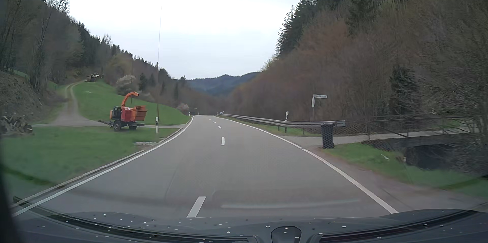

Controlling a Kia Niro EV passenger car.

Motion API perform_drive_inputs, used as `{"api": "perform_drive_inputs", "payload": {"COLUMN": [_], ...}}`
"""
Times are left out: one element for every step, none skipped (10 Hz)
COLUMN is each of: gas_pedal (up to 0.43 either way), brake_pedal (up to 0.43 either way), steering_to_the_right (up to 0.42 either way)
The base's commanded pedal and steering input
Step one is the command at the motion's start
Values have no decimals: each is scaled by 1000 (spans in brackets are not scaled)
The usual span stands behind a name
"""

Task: Follow the waypoints while adhering to traffic rules and regulations

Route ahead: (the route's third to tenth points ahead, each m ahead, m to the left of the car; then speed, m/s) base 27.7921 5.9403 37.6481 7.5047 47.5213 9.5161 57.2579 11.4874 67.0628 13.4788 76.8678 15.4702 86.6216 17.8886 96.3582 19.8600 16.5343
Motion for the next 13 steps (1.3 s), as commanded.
{"api": "perform_drive_inputs", "payload": {"gas_pedal": [0,0,0,0,0,0,0,0,0,0,0,0,0], "brake_pedal": [0,0,0,0,0,0,0,0,0,0,0,0,0], "steering_to_the_right": [-32,-35,-36,-37,-37,-37,-37,-37,-38,-38,-39,-40,-41]}}
